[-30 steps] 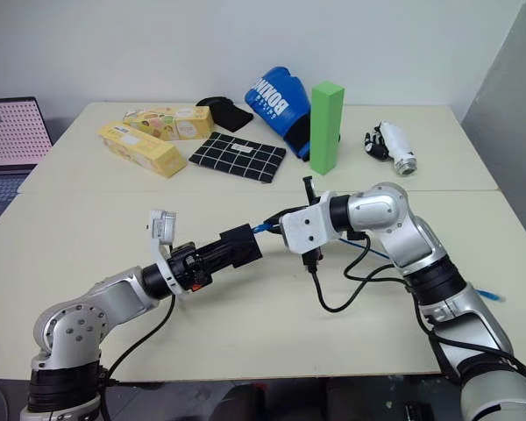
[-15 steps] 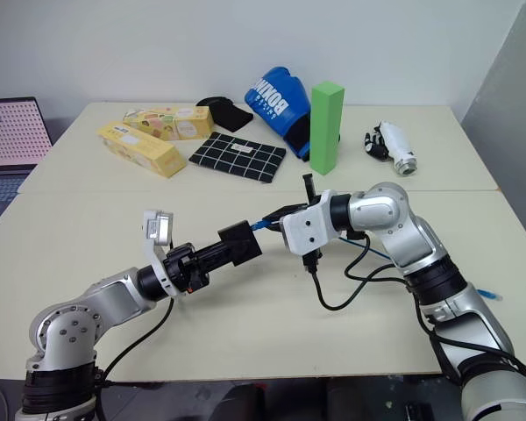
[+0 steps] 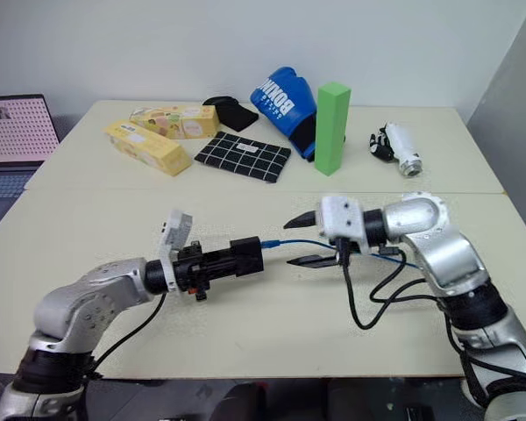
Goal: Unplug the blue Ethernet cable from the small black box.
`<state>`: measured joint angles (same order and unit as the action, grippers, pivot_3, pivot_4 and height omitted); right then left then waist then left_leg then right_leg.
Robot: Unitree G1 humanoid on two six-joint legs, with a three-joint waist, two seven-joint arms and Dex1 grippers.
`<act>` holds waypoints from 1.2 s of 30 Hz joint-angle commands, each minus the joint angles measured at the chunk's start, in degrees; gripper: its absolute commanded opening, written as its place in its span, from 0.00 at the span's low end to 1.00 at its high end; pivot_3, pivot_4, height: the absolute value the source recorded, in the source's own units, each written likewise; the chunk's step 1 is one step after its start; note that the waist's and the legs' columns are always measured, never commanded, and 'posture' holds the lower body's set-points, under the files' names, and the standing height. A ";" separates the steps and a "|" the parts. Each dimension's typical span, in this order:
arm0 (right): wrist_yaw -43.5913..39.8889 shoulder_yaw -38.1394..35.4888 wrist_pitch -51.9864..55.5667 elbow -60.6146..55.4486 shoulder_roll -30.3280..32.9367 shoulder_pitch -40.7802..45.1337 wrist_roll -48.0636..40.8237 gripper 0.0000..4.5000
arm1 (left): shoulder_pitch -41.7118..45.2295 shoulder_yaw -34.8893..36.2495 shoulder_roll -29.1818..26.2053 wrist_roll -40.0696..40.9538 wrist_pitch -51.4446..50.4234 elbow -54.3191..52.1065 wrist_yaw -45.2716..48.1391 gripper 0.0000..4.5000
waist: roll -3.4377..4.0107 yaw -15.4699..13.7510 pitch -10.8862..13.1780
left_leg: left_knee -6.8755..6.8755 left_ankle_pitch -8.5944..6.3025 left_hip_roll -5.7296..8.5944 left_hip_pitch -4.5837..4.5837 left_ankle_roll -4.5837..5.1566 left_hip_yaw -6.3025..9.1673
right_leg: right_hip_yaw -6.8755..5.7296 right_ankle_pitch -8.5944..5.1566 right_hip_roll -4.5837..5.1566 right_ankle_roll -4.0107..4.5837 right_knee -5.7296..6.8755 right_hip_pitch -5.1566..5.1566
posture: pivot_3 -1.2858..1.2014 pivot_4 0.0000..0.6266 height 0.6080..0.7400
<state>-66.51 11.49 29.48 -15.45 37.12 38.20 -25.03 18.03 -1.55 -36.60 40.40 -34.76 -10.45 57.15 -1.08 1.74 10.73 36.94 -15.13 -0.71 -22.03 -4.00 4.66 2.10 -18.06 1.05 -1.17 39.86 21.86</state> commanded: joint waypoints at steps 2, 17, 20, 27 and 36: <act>8.36 -5.52 13.88 -7.63 -2.28 -3.12 -9.57 0.68 | 1.20 -1.98 0.84 -4.30 9.59 0.38 7.40 0.18 | 0.00 0.21 0.00 | -0.05 0.00 -0.03 0.00 0.01 -0.03 | -0.03 -0.01 -0.06 0.02 -0.01 0.03 | 0.52 0.24 1.00; 18.10 -4.36 20.31 -11.83 -9.20 -11.08 -15.32 0.68 | 2.68 -1.06 1.64 -2.38 9.09 2.26 14.83 0.18 | 0.00 0.15 0.00 | 0.04 -0.01 0.02 -0.34 0.03 -0.04 | -0.04 0.00 -0.32 -0.04 0.05 0.28 | 0.52 0.24 1.00; 17.87 -4.35 20.13 -11.01 -9.07 -10.81 -15.48 0.68 | 2.36 -0.95 1.73 -2.23 8.86 1.98 14.75 0.18 | 0.00 0.14 0.00 | 0.03 -0.01 0.01 -0.34 0.03 -0.03 | -0.05 0.00 -0.34 -0.04 0.06 0.29 | 0.52 0.24 1.00; 16.75 -4.50 19.75 -9.21 -7.93 -10.25 -15.53 0.68 | 1.57 -0.52 1.42 -1.90 8.22 0.82 14.60 0.18 | 0.00 0.14 0.00 | 0.03 -0.01 0.01 -0.35 0.03 -0.03 | -0.05 0.00 -0.34 -0.04 0.06 0.30 | 0.52 0.24 1.00; 14.82 -4.34 19.69 -8.37 -6.68 -9.86 -15.64 0.56 | 1.10 -0.14 1.23 -1.59 7.68 -0.01 14.46 0.18 | 0.00 0.14 0.00 | 0.04 -0.01 0.01 -0.35 0.03 -0.03 | -0.05 0.00 -0.34 -0.04 0.05 0.30 | 0.52 0.24 1.00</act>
<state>-50.86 7.92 49.91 -23.04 30.11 27.62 -39.59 19.19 -3.57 -35.02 37.50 -27.16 -8.49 71.61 -1.08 1.88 10.73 36.97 -15.13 -0.71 -22.39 -3.97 4.62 2.05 -18.06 0.71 -1.20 39.91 22.16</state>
